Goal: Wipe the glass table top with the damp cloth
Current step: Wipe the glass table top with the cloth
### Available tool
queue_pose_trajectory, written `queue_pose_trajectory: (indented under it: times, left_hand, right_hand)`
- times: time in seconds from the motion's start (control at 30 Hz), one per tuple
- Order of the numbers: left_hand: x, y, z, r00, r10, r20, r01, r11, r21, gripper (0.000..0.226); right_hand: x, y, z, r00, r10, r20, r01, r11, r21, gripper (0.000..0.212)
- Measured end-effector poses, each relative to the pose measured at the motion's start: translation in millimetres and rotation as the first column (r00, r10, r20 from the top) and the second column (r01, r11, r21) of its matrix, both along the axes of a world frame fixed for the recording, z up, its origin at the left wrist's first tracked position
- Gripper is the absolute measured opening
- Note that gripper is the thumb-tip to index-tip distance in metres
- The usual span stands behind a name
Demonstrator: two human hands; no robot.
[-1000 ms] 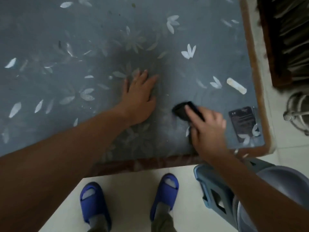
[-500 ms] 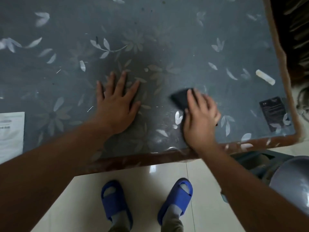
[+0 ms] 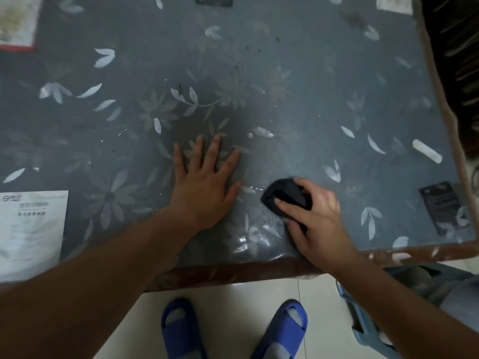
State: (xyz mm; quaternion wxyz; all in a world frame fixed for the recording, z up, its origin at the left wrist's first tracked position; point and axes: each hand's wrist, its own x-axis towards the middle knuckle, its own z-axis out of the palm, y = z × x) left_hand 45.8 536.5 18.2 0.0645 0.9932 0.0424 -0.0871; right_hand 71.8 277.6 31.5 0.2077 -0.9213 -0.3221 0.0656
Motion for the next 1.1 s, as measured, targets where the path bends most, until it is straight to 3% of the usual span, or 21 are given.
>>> queue_pose_trajectory:
  times: [0.2,0.37,0.43,0.5,0.57,0.63,0.7,0.77,0.83,0.97,1.03,1.1]
  left_hand:
    - [26,16,2,0.997,0.076,-0.017,-0.077,0.996,-0.041,0.080]
    - [30,17,-2,0.995,0.078,-0.061,-0.080,0.996,-0.044,0.075]
    - [31,19,-2,0.994,0.076,-0.073,-0.081,0.995,-0.058,0.074]
    - [32,20,-1,0.993,0.072,-0.092,-0.079,0.994,-0.078,0.073]
    - [33,21,0,0.992,0.063,-0.108,-0.073,0.993,-0.090,0.072]
    - [34,21,0,0.992,0.062,-0.114,-0.073,0.993,-0.096,0.072]
    - [34,21,1,0.991,0.070,-0.116,-0.082,0.991,-0.104,0.072]
    - [34,21,1,0.990,0.067,-0.122,-0.080,0.991,-0.107,0.072]
    - [34,21,2,0.991,0.062,-0.122,-0.075,0.991,-0.107,0.071]
    - [36,21,3,0.990,0.063,-0.129,-0.077,0.991,-0.109,0.071]
    - [36,22,3,0.990,0.060,-0.130,-0.075,0.991,-0.112,0.071]
    - [36,23,1,0.988,0.061,-0.143,-0.078,0.990,-0.116,0.071]
  right_hand:
    - [-19,17,1,0.991,-0.132,-0.028,0.131,0.991,-0.036,0.038]
    - [16,20,-7,0.995,-0.002,0.098,0.006,0.999,-0.043,0.050]
    - [64,30,-11,0.975,-0.167,0.148,0.165,0.986,0.025,0.049]
    - [111,47,-14,0.902,-0.410,0.134,0.401,0.912,0.092,0.043]
    - [126,64,-14,0.853,-0.513,0.093,0.506,0.858,0.089,0.043]
    - [104,68,-12,0.912,-0.401,0.088,0.397,0.916,0.063,0.042]
    - [69,54,-9,0.982,-0.166,0.094,0.165,0.986,0.017,0.043]
    - [56,33,-6,0.994,-0.014,0.111,0.017,0.999,-0.028,0.045]
    - [76,29,-9,0.985,-0.088,0.150,0.093,0.995,-0.030,0.045]
    - [123,83,-15,0.884,-0.448,0.133,0.446,0.894,0.049,0.041]
    - [110,97,-16,0.904,-0.402,0.146,0.401,0.915,0.033,0.043]
    - [83,85,-14,0.957,-0.250,0.151,0.251,0.968,0.013,0.043]
